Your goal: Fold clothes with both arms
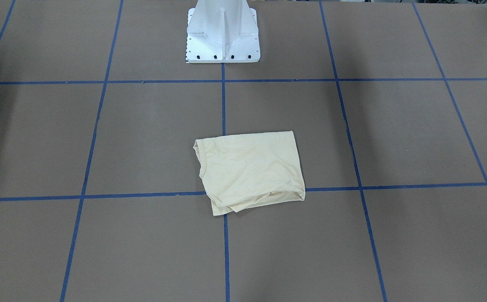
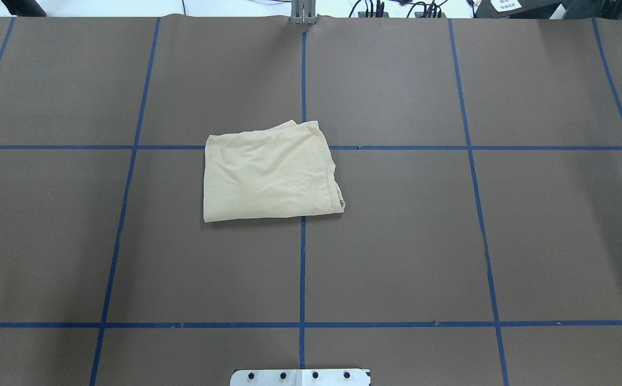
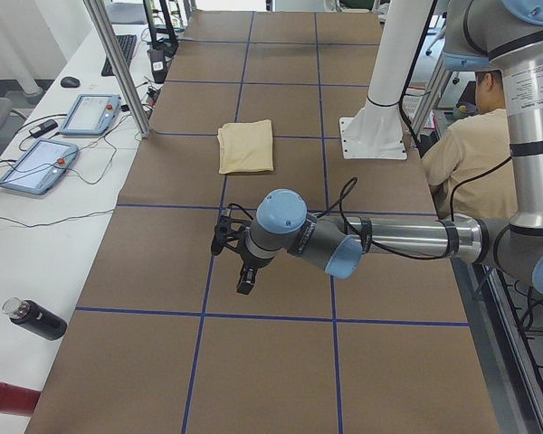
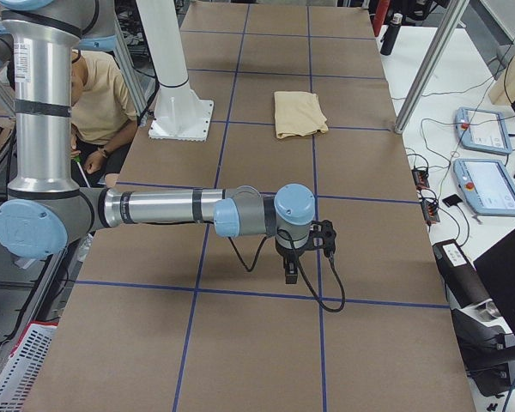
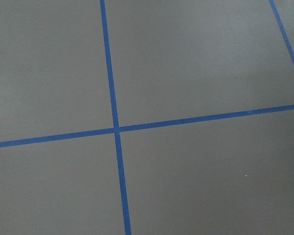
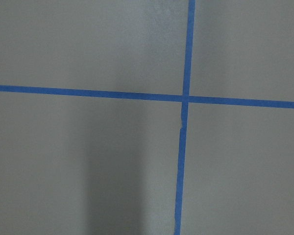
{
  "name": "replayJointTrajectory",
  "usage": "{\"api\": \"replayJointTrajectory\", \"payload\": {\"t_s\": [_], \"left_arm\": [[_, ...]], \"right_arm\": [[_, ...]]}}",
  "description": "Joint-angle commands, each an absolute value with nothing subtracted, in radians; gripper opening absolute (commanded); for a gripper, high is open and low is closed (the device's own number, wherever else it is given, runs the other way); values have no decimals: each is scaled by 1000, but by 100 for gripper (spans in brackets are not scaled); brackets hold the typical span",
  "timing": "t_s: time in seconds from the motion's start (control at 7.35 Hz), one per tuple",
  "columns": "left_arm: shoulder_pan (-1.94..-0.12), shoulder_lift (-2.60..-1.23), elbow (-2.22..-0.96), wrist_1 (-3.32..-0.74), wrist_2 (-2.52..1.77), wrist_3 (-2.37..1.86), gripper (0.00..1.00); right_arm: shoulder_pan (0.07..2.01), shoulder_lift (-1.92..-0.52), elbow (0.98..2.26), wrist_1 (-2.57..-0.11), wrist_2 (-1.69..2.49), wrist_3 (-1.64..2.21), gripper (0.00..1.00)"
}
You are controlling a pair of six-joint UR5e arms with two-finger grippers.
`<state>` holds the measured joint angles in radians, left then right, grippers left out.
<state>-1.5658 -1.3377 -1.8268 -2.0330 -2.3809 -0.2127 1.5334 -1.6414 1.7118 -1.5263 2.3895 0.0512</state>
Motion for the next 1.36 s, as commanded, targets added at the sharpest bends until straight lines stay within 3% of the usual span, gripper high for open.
{"api": "replayJointTrajectory", "payload": {"t_s": [0.0, 1.22], "left_arm": [[-1565, -1342, -1829, -2028, -2265, -206, 100], [-1568, -1322, -1850, -1967, -2296, -206, 100]], "right_arm": [[1534, -1641, 1712, -1526, 2390, 48, 100], [1537, -1643, 1756, -1529, 2379, 51, 100]]}}
